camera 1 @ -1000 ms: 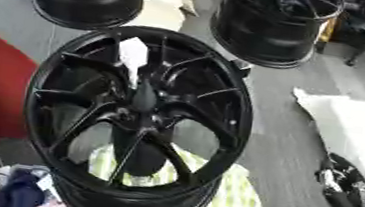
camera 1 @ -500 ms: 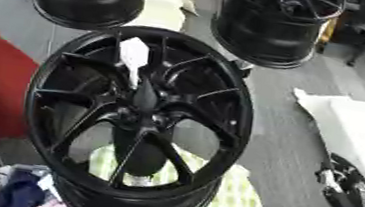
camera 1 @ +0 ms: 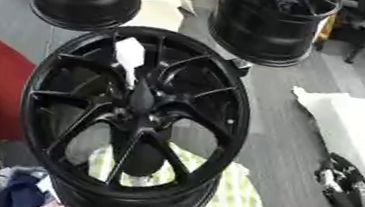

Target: Pull the pin out of the wheel hub.

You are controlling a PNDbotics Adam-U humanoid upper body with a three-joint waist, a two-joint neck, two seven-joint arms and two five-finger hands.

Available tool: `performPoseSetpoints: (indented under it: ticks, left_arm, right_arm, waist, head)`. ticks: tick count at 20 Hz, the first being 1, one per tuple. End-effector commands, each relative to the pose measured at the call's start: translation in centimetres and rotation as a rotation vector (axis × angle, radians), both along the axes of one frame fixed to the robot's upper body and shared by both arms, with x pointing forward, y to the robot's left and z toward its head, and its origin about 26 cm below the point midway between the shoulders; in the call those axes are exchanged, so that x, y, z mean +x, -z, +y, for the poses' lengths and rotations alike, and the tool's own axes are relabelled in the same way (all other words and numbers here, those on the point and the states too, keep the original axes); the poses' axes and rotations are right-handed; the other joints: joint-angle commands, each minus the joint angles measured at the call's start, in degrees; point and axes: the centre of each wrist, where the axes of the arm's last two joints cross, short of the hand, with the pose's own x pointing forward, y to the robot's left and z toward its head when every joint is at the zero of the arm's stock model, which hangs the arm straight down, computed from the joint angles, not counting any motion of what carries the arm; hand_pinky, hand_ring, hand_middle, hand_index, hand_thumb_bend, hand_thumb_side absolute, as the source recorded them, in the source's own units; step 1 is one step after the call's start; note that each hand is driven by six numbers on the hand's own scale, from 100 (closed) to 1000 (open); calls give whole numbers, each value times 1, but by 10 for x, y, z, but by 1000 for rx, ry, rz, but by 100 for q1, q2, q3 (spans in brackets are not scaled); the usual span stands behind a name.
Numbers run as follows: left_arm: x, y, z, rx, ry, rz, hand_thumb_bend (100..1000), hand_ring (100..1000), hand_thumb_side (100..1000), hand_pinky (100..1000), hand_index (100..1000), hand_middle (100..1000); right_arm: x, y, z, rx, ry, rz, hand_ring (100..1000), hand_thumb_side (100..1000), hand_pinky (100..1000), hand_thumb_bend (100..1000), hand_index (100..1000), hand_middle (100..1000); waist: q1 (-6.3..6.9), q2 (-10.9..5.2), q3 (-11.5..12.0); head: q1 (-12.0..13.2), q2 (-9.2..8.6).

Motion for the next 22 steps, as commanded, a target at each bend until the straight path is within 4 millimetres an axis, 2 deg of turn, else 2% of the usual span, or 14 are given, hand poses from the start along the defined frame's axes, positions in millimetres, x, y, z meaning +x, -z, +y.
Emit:
performPoseSetpoints:
  ticks: [1, 4, 5, 7, 12, 15, 22]
  left_arm:
    - [9, -56, 14, 258, 78, -20, 406, 662, 478, 690, 892, 658]
    - [26, -87, 9, 517, 214, 51, 399, 689, 508, 727, 896, 690]
    - [32, -93, 4, 607, 263, 83, 385, 705, 542, 751, 899, 715]
    - [48, -101, -12, 789, 369, 152, 383, 723, 546, 775, 902, 738]
    - [91, -96, -64, 1111, 629, 276, 378, 749, 500, 805, 899, 759]
    - [108, -88, -90, 1243, 755, 357, 330, 756, 444, 812, 895, 760]
    - [124, -77, -118, 1360, 874, 432, 328, 759, 420, 814, 897, 761]
  right_arm:
    - [1, -6, -7, -33, -8, -17, 633, 448, 680, 145, 824, 666]
    - [1, -5, -6, -37, -21, -13, 634, 449, 680, 146, 824, 666]
    - [1, -5, -6, -40, -25, -12, 634, 449, 681, 146, 824, 666]
    - [0, -4, -6, -45, -28, -8, 633, 450, 681, 146, 824, 666]
    - [-2, -2, -7, -50, -34, 1, 634, 451, 681, 146, 825, 666]
    - [-3, -1, -9, -50, -29, 4, 633, 450, 681, 147, 825, 665]
    - [-4, 0, -9, -46, -24, 7, 633, 451, 681, 148, 824, 665]
  waist:
    - [54, -96, -36]
    - [85, -130, -95]
    - [100, -148, -123]
    - [124, -182, -162]
    - [156, -236, -221]
    - [163, -254, -254]
    - [167, -262, -276]
  head:
    - [5, -13]
    - [42, -13]
    - [59, -13]
    - [77, -13]
    - [96, -13]
    - [100, -13]
    - [86, -13]
